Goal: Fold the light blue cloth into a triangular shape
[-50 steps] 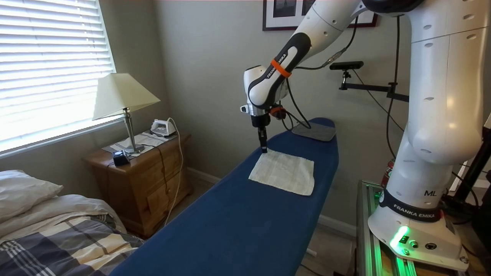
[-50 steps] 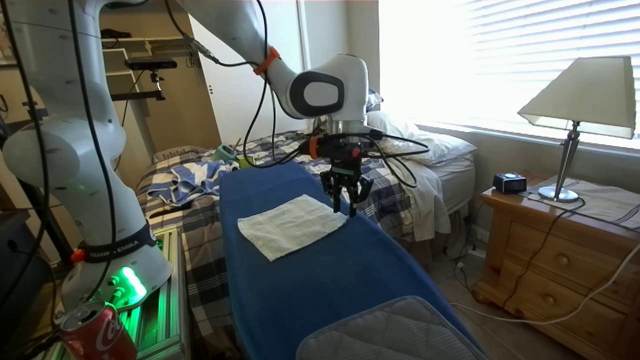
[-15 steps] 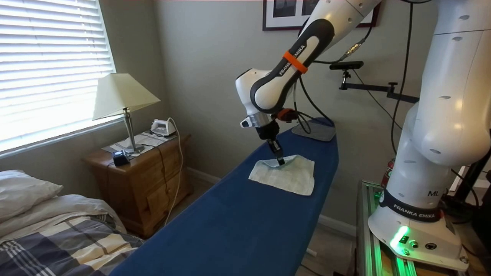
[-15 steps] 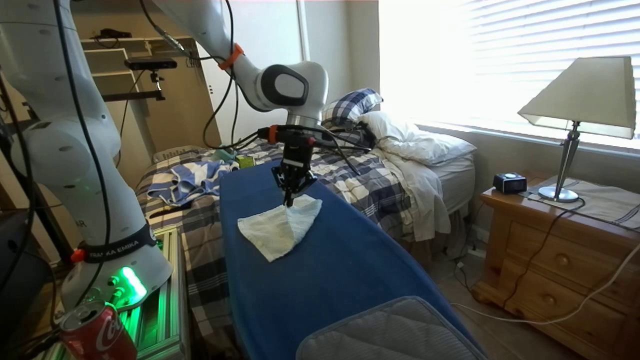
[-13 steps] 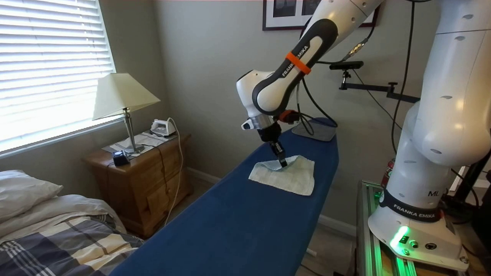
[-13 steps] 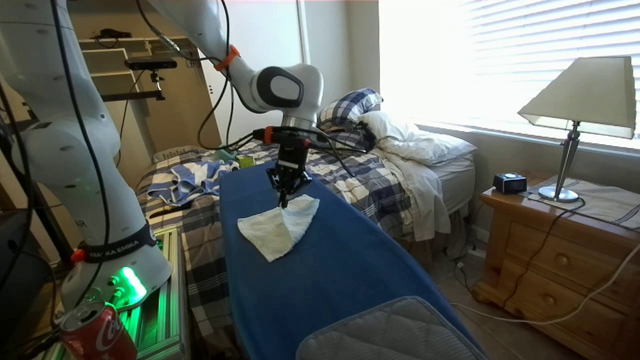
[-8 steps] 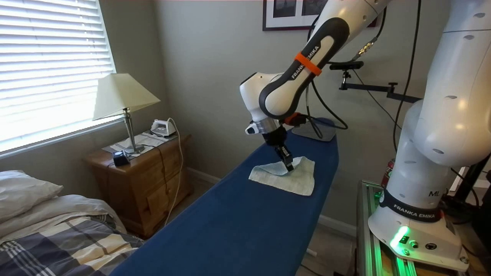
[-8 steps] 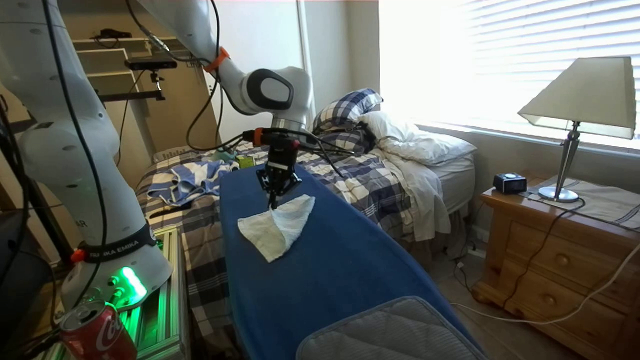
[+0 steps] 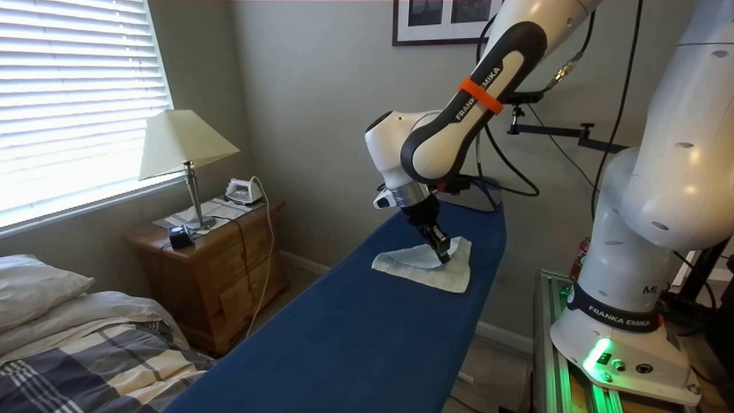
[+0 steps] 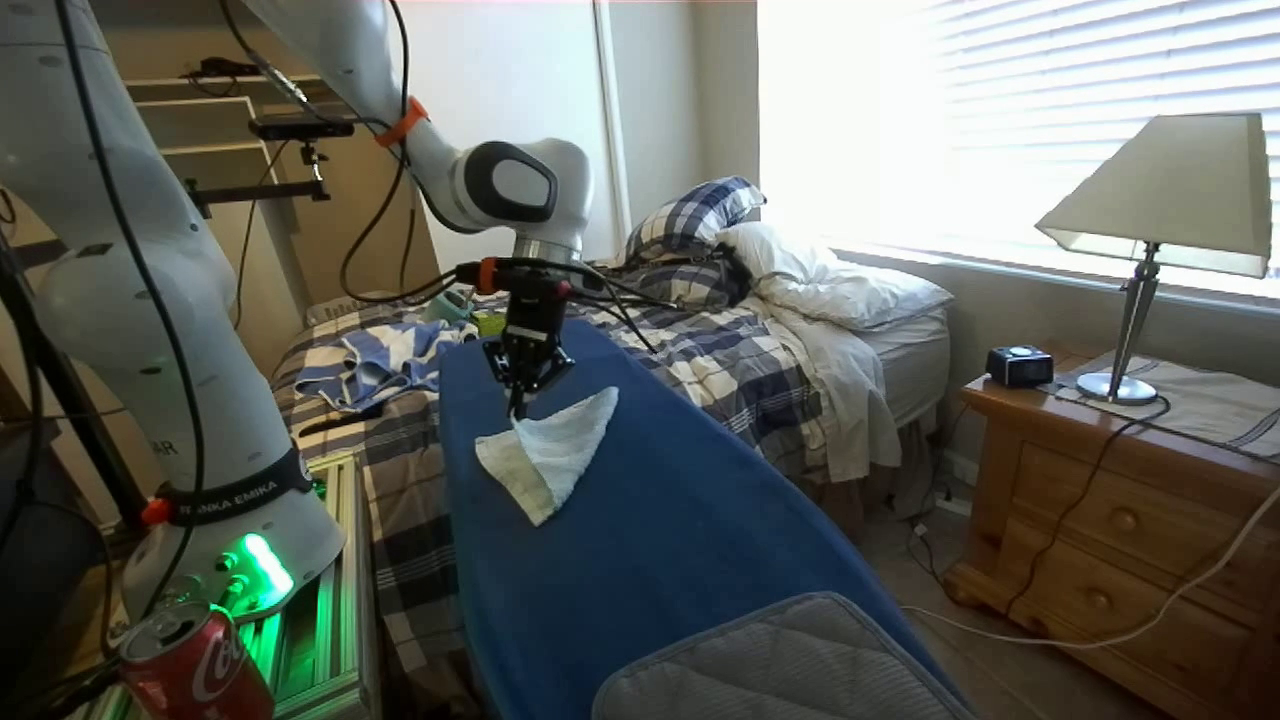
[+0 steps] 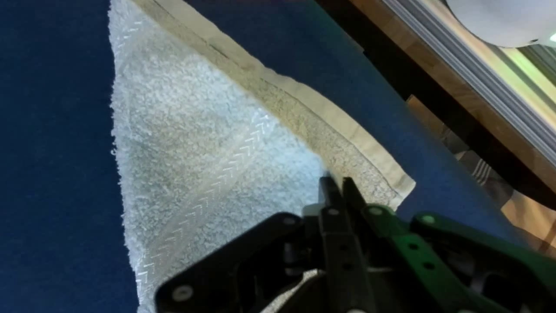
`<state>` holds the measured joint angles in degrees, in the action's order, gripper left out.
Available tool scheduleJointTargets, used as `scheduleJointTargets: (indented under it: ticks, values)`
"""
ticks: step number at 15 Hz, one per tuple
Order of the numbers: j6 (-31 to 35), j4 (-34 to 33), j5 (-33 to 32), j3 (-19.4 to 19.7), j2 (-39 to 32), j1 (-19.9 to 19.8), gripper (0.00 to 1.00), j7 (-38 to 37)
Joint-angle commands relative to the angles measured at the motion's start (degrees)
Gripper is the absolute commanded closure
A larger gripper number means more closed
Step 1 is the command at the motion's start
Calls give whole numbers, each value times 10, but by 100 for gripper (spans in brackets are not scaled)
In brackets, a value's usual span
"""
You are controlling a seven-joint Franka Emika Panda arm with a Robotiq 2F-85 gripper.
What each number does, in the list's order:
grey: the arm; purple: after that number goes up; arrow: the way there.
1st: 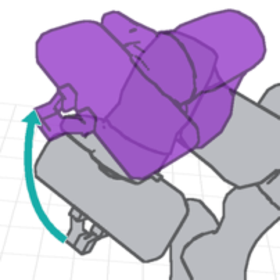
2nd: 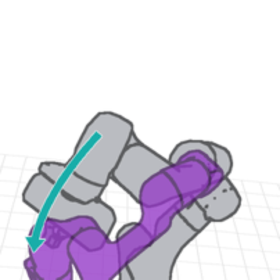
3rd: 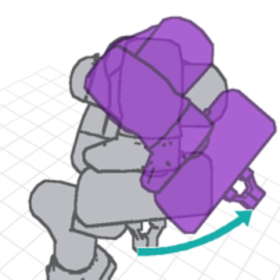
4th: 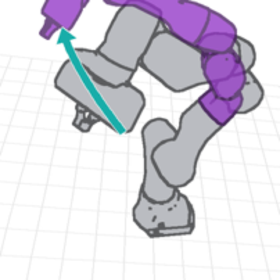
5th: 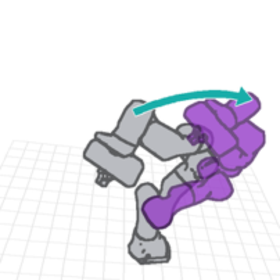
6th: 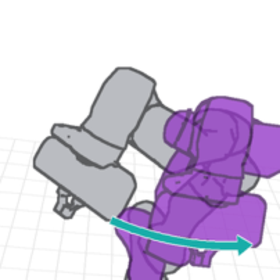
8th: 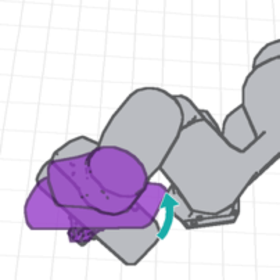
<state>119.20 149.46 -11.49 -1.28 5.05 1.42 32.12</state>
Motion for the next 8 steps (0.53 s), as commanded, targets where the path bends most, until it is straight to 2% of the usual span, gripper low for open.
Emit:
scheduleJointTargets:
  ticks: [1, 8]
  values:
    - [0, 27, 2, -6, 26, 15, 95, 2]
    - [2, 35, 2, -12, 22, 29, 95, 6]
